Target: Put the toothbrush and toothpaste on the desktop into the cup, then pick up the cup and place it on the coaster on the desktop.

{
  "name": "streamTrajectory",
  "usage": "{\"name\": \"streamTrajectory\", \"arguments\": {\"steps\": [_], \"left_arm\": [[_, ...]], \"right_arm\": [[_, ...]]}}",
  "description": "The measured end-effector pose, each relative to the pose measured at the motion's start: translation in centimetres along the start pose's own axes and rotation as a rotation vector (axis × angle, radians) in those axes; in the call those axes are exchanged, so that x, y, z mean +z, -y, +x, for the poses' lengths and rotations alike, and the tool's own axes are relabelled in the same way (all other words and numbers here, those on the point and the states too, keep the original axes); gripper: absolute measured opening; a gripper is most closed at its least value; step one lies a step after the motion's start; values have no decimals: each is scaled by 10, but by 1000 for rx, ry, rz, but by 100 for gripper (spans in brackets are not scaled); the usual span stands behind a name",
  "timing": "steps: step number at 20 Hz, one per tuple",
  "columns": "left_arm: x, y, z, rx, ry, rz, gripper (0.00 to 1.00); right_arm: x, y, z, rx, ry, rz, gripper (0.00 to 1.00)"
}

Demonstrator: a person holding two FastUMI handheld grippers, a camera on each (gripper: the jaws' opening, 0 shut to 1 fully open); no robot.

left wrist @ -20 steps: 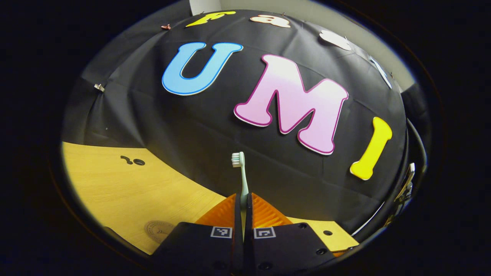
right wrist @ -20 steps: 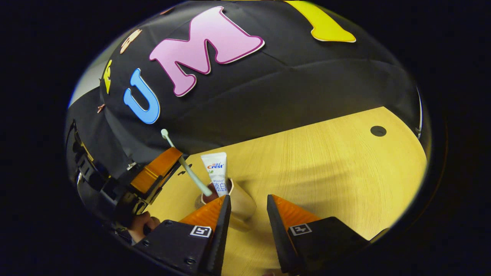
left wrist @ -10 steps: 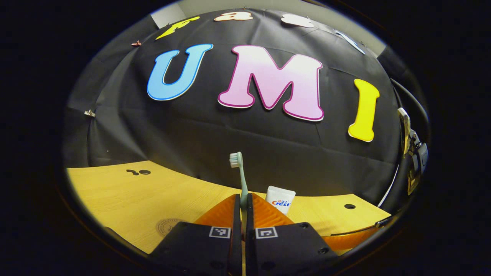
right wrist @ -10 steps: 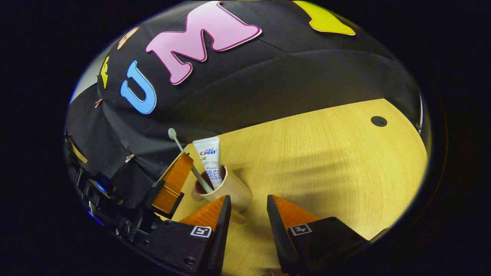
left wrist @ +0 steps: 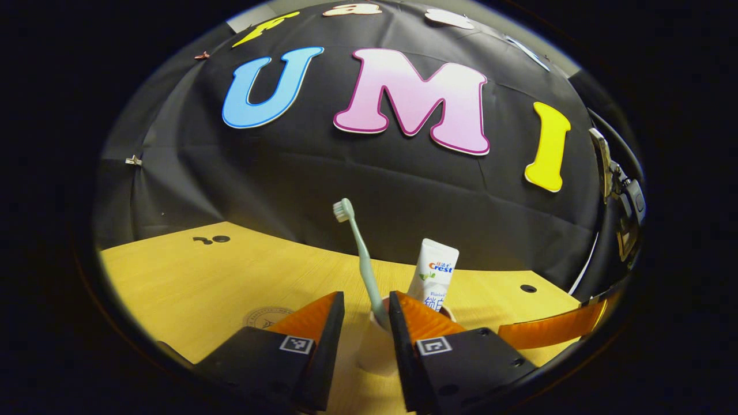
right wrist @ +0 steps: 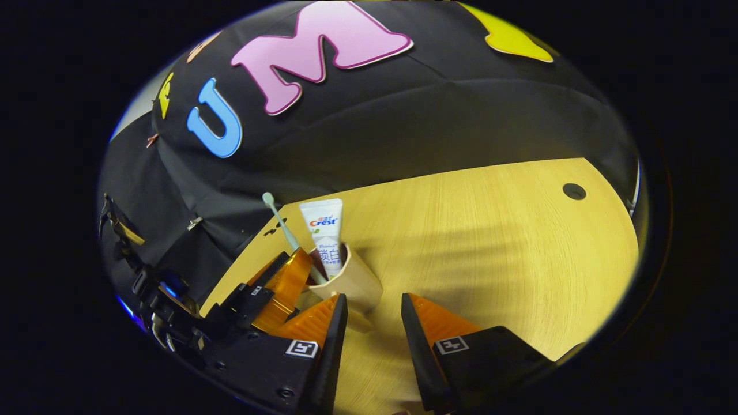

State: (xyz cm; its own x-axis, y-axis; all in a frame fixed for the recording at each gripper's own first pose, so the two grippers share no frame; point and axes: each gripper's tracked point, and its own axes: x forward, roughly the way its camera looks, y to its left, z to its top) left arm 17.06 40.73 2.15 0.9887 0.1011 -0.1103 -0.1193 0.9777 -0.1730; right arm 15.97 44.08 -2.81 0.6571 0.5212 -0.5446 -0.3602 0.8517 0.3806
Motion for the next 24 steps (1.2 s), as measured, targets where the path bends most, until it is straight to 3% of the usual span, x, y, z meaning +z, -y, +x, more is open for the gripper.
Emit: {"name": "streamTrajectory", "arguments": {"steps": [3,4,5,7,12,15,20,21,24], "left_arm": [[9,-26,-34,12,-14,11,66],[10,-36,-48,14,-27,27,63],[9,-47,-64,24,-42,52,76],[7,-63,-95,19,-76,88,81],[8,-91,-166,-17,-136,182,83],[17,-103,-192,-36,-128,112,85],[19,-136,-206,8,-134,38,86],[17,-143,-209,13,-142,40,86],[12,-164,-215,28,-158,63,86]], "right_arm": [[-3,-8,2,-22,-75,-147,63],[-2,-11,5,-43,-95,-191,63],[0,-18,7,-40,-115,-220,63],[-2,-28,13,-50,-180,-243,63],[-17,-28,35,-121,-347,-253,63],[-30,-24,48,-161,-421,-275,63],[-35,-30,65,-188,-452,-303,62],[-37,-30,68,-189,-462,-306,53],[-41,-28,66,-217,-472,-308,47]]}}
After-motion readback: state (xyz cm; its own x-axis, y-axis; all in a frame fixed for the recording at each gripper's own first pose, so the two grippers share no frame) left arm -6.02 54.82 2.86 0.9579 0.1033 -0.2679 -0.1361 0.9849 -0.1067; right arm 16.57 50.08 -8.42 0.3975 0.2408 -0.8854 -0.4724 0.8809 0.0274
